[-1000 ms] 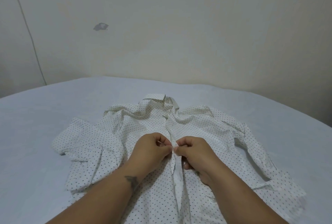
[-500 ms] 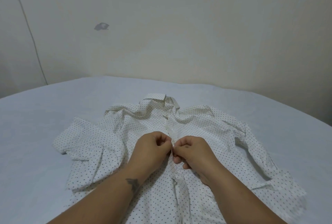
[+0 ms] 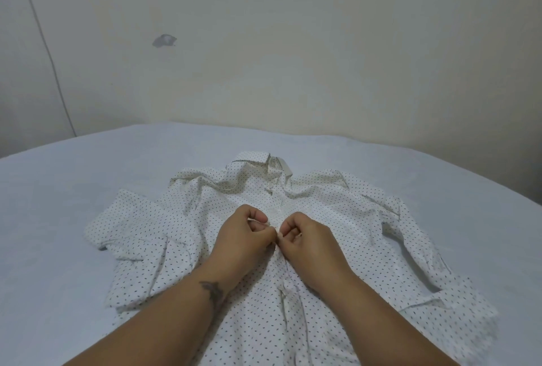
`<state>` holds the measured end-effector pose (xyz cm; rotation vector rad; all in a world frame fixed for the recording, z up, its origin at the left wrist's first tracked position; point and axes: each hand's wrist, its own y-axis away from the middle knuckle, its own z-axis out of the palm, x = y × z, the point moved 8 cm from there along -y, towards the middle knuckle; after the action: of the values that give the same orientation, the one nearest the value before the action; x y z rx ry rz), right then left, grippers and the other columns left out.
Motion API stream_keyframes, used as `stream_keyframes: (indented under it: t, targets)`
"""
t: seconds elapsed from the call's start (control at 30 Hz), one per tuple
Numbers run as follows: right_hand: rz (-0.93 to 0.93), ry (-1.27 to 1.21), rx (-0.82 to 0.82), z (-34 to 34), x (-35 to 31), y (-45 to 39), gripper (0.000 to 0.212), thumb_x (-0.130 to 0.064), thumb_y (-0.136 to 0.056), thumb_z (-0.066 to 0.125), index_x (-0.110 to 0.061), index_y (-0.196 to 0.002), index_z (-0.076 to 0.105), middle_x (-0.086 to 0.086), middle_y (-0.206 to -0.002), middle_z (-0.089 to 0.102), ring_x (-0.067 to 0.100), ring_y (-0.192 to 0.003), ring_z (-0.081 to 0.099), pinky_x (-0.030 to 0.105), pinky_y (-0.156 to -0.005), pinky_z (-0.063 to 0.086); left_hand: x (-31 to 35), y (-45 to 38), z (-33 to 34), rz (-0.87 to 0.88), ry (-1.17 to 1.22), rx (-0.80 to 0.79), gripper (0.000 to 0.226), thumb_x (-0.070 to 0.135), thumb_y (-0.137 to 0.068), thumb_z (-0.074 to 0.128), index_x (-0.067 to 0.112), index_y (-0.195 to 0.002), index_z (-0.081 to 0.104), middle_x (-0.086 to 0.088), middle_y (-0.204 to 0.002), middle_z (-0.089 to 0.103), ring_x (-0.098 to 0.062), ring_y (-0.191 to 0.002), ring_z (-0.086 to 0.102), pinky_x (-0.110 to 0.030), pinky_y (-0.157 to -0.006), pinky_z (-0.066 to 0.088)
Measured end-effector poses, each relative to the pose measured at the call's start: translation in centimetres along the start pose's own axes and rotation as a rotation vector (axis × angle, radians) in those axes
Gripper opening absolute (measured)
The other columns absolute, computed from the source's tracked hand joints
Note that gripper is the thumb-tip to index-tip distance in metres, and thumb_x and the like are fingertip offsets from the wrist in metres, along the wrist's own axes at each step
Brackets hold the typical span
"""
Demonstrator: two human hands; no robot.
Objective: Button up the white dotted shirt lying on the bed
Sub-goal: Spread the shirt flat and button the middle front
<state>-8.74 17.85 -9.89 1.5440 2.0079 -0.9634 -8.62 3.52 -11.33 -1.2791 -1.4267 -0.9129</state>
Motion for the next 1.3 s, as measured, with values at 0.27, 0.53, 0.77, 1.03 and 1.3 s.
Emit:
stream_keyframes:
  t: [0.27, 0.53, 0.77, 1.03, 1.3]
  targets:
    - [-0.182, 0.200, 0.094, -1.0, -1.8, 0.1, 0.006, -0.032, -0.091, 0.061, -0.029, -0.095, 0.065, -0.011, -0.088, 0.065, 0.008, -0.077, 0.060, 0.034, -0.069, 0.054, 0.2, 0.2, 0.0, 0.008, 0.045, -0.065, 0.017, 0.010, -0.086, 0.063, 0.020, -0.096, 0.054, -0.004, -0.076, 0.066, -0.006, -0.048, 0.051, -0.021, -0.048, 0.038]
    - [-0.037, 0.019, 0.021, -0.4, 0.2, -0.1, 0.007, -0.034, -0.091, 0.064, -0.031, -0.085, 0.065, -0.011, -0.066, 0.061, -0.001, -0.054, 0.054, 0.018, -0.052, 0.042, 0.6, 0.3, 0.3, 0.088, -0.087, -0.096, 0.020, 0.015, -0.085, 0.067, 0.023, -0.095, 0.052, -0.006, -0.081, 0.064, -0.009, -0.062, 0.058, -0.022, -0.057, 0.044]
    - [0.065, -0.068, -0.074, -0.7, -0.3, 0.4, 0.013, -0.026, -0.091, 0.062, -0.025, -0.078, 0.060, -0.005, -0.065, 0.060, 0.006, -0.050, 0.050, 0.031, -0.052, 0.048, 0.8, 0.9, 0.0, 0.101, -0.136, -0.097, 0.009, 0.022, -0.091, 0.062, 0.024, -0.094, 0.054, -0.002, -0.079, 0.070, -0.002, -0.055, 0.057, -0.014, -0.050, 0.041]
    - [0.109, -0.039, -0.445, -0.3, -1.7, 3.7, 0.003, -0.021, -0.084, 0.061, -0.018, -0.086, 0.061, -0.005, -0.060, 0.064, 0.012, -0.053, 0.059, 0.034, -0.060, 0.051, 1.9, 2.7, 0.2, 0.152, -0.329, -0.165, 0.011, 0.014, -0.092, 0.054, 0.019, -0.090, 0.045, 0.001, -0.068, 0.071, -0.003, -0.055, 0.066, -0.012, -0.050, 0.043]
    - [0.165, 0.123, -0.442, -0.2, -1.2, 6.4, 0.017, -0.031, -0.070, 0.069, -0.023, -0.083, 0.059, -0.008, -0.074, 0.061, 0.008, -0.058, 0.048, 0.024, -0.055, 0.039, 2.0, 5.9, 0.9, 0.205, -0.508, -0.254, 0.014, 0.017, -0.087, 0.053, 0.023, -0.088, 0.041, -0.005, -0.089, 0.068, -0.022, -0.077, 0.065, -0.036, -0.067, 0.052]
